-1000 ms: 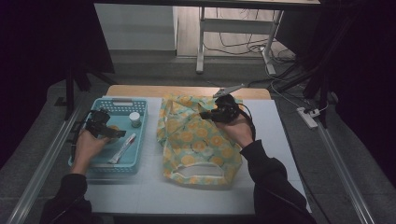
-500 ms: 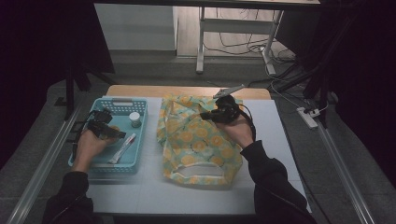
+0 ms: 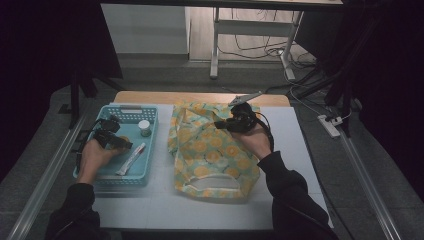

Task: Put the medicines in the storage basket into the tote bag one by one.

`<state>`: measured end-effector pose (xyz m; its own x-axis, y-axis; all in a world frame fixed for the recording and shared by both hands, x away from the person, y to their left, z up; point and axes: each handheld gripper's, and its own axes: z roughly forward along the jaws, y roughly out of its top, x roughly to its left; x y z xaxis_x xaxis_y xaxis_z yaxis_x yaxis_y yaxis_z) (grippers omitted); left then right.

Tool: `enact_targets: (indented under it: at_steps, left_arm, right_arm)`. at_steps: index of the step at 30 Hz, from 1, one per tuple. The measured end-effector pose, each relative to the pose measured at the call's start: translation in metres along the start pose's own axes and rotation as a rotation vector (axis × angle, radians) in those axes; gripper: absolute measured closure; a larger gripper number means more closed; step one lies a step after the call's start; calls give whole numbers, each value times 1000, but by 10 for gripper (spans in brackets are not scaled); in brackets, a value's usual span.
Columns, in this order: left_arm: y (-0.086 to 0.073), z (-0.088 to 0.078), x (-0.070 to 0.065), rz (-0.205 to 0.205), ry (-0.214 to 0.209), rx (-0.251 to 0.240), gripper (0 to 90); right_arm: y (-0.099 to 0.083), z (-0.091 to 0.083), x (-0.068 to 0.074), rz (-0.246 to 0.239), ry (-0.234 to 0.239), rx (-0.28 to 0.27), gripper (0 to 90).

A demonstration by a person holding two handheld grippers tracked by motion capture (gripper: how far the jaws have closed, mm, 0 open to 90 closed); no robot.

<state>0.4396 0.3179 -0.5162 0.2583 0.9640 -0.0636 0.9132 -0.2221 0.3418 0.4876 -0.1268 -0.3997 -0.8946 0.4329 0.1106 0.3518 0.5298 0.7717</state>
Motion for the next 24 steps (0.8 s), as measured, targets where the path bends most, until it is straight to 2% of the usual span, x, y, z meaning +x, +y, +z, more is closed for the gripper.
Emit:
enact_targets:
  at_steps: [3,7,10,15,24]
  left_arm:
    - [0,-2,1,-8,-5,-13,205]
    - [-1,-12,2,-16,-32,-62,206]
    - [-2,-22,1,-6,-44,-92,207]
    - [-3,-39,-4,17,-80,-141,207]
    - [-4,-60,-21,87,-126,-197,207]
  right_arm:
    - [0,-1,-1,-1,-3,-5,900]
    - [0,-2,-2,5,-2,-10,900]
    - [0,-2,-2,6,-1,-14,900]
    - [-2,-1,-2,6,-1,-16,900]
    - [-1,-2,-2,5,-5,-25,900]
